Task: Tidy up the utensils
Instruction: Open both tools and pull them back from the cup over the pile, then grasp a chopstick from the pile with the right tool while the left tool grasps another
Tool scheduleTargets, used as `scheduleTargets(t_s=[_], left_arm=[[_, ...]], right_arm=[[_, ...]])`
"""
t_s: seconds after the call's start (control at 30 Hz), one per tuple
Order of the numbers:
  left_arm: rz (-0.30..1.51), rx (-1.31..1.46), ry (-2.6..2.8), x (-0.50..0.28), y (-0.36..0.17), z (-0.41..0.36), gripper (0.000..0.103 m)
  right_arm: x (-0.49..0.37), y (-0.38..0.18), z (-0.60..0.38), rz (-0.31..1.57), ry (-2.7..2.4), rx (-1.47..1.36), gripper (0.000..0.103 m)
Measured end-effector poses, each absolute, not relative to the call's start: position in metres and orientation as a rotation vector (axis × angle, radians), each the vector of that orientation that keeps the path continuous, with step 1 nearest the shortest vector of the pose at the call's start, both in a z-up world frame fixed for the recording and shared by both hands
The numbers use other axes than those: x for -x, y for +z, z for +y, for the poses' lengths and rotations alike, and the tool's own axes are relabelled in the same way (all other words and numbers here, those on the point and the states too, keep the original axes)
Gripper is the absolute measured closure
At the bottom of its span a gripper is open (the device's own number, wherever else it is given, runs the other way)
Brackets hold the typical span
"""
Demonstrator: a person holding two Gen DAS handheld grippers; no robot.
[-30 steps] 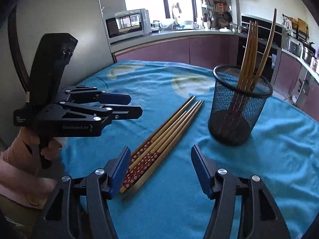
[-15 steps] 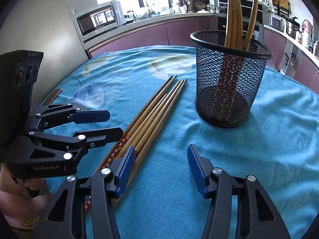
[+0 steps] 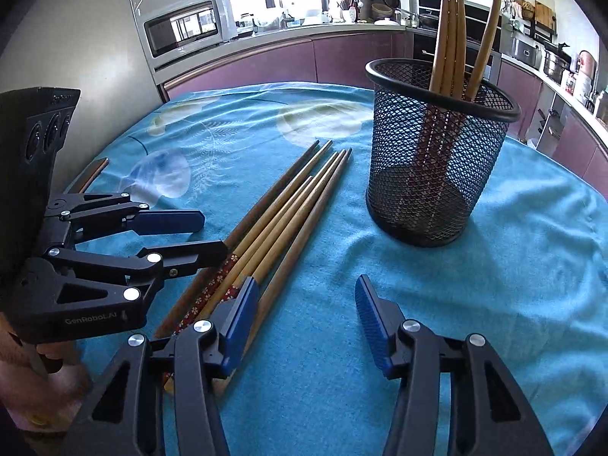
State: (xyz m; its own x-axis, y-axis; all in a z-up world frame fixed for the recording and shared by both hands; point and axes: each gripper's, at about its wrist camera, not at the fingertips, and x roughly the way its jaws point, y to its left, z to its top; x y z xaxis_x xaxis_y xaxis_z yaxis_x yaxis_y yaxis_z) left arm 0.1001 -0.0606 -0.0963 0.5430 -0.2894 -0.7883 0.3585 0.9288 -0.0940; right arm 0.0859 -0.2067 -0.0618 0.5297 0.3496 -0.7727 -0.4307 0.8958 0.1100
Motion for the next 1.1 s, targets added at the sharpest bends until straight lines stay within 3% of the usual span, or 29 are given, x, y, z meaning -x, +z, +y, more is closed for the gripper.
scheduleTargets(t_s=[0.37,0.67,0.9,1.1], left_arm=[[0.924,-0.085,-0.360,-0.112,-0.096,-0.064,0.065],[0.927,-0.077,-0.367,-0.119,-0.098,-0.069,0.081],[0.927,-0.048,-0.382,-0.117,-0.097,-0.067,0.095],[0.932,-0.047,-0.373,-0.119,-0.095,-0.063,0.092]], right_arm=[[-0.096,-0.063,-0.201,0.900,0.447,0.120,0.059],[-0.106,-0.063,-0.202,0.898,0.436,0.094,0.071],[-0.104,-0.062,-0.215,0.914,0.439,0.054,0.091],[-0.105,-0.061,-0.218,0.917,0.423,0.070,0.087]])
